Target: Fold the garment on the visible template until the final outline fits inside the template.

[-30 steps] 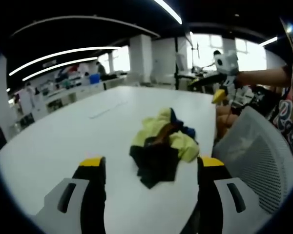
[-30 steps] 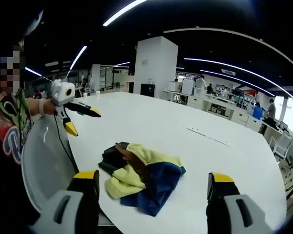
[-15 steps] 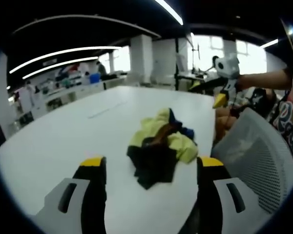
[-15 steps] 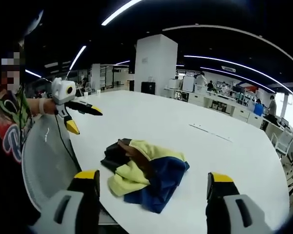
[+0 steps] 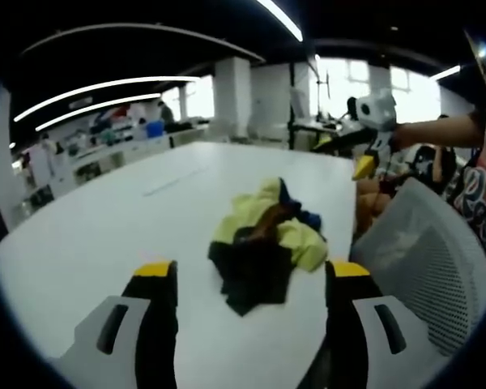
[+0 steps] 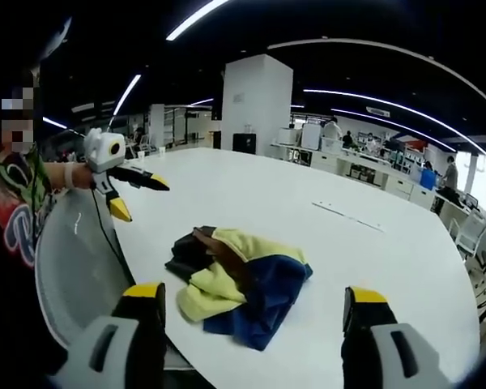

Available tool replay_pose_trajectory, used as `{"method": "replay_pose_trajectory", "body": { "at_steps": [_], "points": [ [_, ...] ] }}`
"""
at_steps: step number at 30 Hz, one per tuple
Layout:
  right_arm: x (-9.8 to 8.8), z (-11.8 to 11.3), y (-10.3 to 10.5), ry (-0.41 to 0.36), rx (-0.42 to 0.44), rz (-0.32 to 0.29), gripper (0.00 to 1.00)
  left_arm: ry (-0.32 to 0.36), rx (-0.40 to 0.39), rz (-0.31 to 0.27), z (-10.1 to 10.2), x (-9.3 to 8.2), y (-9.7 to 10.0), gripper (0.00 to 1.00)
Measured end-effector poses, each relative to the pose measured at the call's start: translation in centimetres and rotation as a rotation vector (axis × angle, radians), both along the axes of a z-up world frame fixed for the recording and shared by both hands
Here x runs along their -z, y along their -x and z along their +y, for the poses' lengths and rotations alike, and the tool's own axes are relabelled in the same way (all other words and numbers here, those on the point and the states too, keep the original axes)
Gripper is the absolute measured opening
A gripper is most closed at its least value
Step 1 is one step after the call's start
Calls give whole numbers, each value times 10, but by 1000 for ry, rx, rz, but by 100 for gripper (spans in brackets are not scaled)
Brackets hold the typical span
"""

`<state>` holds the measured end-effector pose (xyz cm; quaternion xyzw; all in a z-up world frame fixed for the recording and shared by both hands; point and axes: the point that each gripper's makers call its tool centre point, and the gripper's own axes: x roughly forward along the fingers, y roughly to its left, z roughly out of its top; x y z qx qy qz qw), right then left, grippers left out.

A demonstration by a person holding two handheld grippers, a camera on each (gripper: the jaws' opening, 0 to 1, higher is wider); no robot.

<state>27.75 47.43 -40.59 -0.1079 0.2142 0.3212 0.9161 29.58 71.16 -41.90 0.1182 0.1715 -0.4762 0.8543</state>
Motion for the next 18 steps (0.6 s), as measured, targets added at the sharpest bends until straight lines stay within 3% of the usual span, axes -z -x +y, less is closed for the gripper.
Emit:
{"method": "replay_pose_trajectory", "body": {
  "at_steps": [18],
  "points": [
    [4,-1,-3,1,-3,12,90,-4,-3,10,-1,2,-3,69]
  ]
}}
